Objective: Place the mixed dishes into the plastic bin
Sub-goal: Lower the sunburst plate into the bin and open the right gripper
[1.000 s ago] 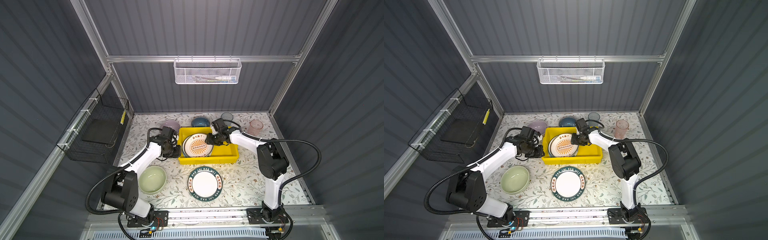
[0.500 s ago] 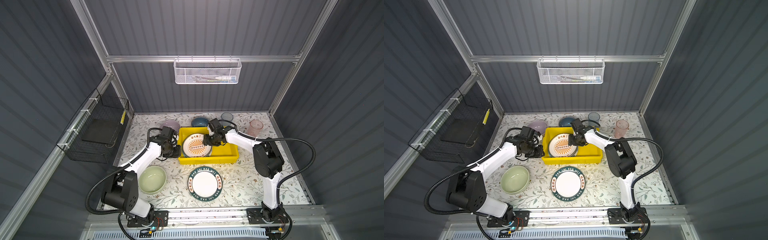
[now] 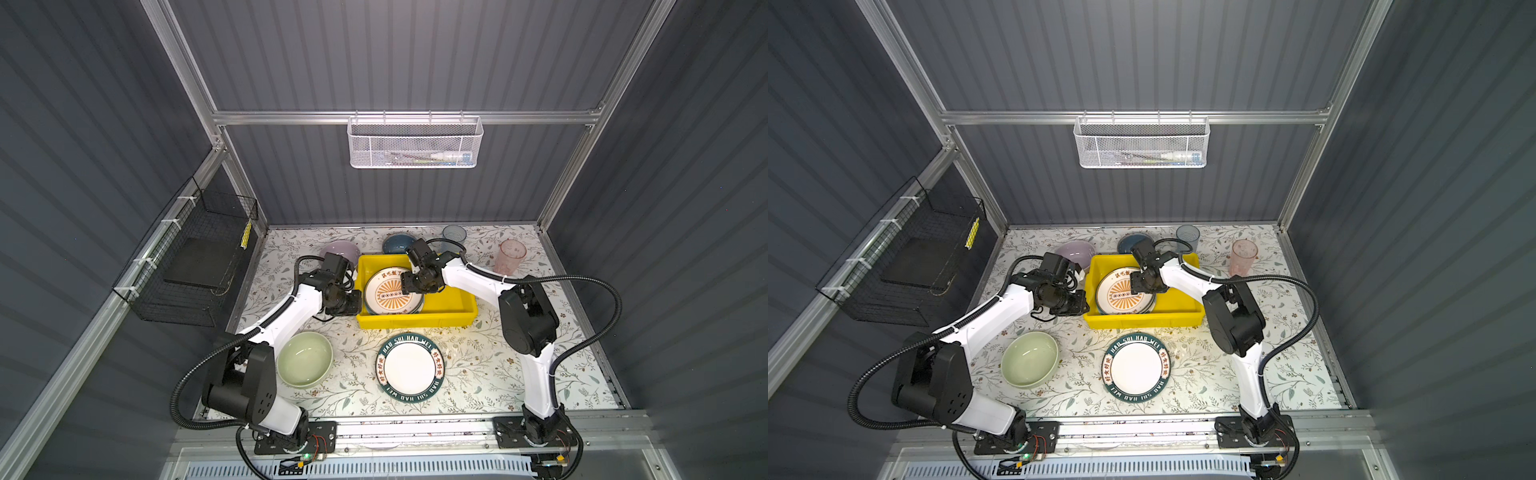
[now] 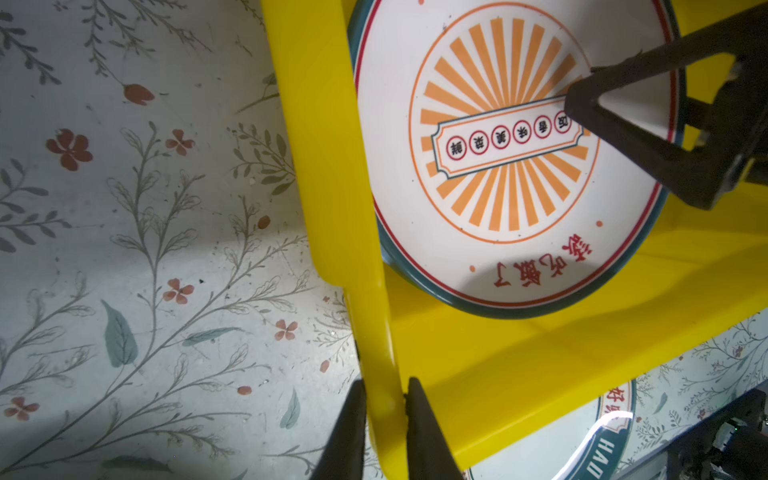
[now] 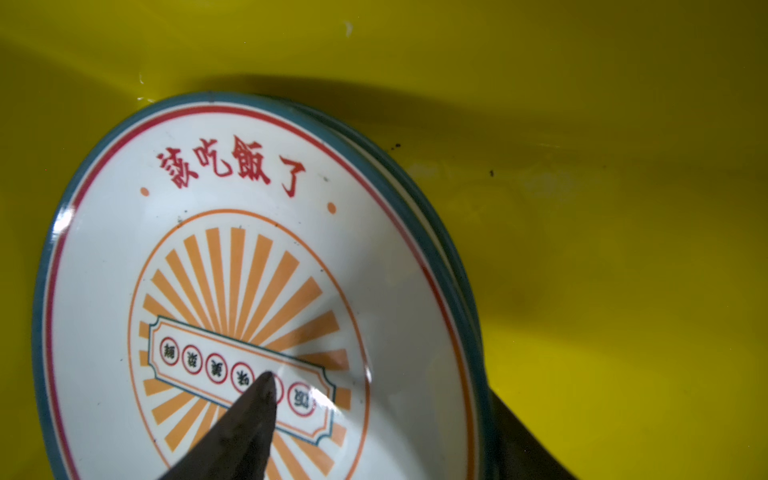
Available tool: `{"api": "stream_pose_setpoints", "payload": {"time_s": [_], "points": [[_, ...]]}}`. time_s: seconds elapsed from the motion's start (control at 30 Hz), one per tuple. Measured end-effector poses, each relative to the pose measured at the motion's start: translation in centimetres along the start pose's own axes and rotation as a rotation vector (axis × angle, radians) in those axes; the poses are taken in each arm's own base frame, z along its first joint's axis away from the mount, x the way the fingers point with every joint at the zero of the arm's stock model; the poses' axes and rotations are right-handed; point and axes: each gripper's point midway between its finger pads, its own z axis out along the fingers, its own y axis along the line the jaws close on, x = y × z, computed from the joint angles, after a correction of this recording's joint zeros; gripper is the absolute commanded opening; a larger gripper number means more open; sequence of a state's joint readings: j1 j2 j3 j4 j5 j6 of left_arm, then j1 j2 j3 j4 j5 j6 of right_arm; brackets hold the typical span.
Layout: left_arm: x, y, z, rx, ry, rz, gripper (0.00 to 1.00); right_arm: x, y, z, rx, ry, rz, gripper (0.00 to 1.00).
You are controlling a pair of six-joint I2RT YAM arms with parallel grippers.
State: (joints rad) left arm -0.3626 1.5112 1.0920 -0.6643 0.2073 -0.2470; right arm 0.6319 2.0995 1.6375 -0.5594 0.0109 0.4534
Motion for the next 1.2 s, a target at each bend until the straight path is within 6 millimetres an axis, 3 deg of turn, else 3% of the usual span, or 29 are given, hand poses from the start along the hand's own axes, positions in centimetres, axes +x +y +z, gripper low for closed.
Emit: {"api": "stream_pose_setpoints", "payload": {"time_s": [0.5,0.77,0.97,1.2], "points": [[0.0,0.0,0.0,0.000,-0.002,0.001,0.19,0.2,-0.7,-0.8,0.046,0.001,-0.021,0.79],[0.0,0.0,-0.1,0.001,-0.004,0.001,0.19,-0.2,-0.5,-2.2,0.038,-0.023,-0.021,0.78],[-0.2,-0.2,-0.4,0.007,-0.015,0.006,0.28,0.4,-0.5,-3.8,0.014,-0.034,-0.021,0.78],[-0.9,-1.3,-3.4,0.032,-0.102,0.032,0.44,2.2,0.0,-7.5,-0.081,-0.064,-0.027,0.77]]}}
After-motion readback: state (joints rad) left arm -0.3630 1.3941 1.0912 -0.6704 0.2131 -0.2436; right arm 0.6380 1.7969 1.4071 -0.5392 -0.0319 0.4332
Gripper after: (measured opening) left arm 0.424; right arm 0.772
